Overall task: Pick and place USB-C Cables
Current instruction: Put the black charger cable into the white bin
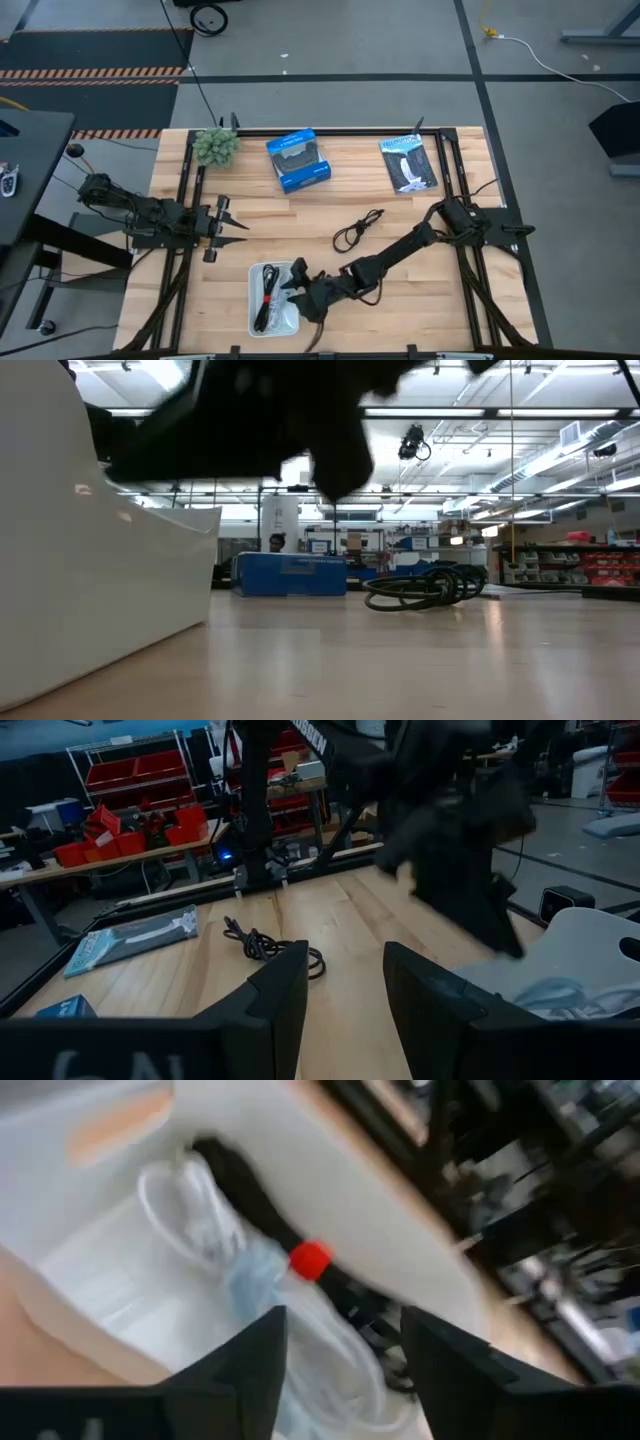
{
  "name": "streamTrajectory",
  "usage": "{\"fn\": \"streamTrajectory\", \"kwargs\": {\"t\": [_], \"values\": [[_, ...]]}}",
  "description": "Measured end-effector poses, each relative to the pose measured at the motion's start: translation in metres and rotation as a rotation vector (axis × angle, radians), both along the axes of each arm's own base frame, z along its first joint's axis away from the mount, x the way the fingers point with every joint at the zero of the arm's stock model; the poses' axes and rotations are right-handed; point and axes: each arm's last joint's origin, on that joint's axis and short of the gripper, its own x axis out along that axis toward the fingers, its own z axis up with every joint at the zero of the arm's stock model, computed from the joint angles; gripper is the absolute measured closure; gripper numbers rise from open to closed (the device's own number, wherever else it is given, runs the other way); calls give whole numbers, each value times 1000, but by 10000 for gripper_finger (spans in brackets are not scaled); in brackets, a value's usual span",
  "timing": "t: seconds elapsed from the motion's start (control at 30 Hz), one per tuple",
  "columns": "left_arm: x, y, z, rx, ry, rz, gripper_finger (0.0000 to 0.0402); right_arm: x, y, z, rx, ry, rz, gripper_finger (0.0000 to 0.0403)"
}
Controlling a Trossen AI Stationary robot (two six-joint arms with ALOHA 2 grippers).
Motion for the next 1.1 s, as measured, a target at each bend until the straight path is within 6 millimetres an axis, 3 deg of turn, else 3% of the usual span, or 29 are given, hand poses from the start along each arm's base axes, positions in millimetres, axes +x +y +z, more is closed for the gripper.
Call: {"fn": "streamTrajectory", "kwargs": {"t": [0.23,0.43,0.63,0.77,1.1], "values": [[0,0,0,0,0,0,260,-27,16,43,-111,-55,-172,181],[0,0,0,0,0,0,260,-62,7,60,-97,116,-366,189],[0,0,0,0,1,0,260,-91,-27,65,-60,380,-572,190],[0,0,0,0,0,0,260,-101,-52,72,-59,519,-645,190],[0,0,0,0,0,0,260,-87,-122,75,150,762,-681,190]]}}
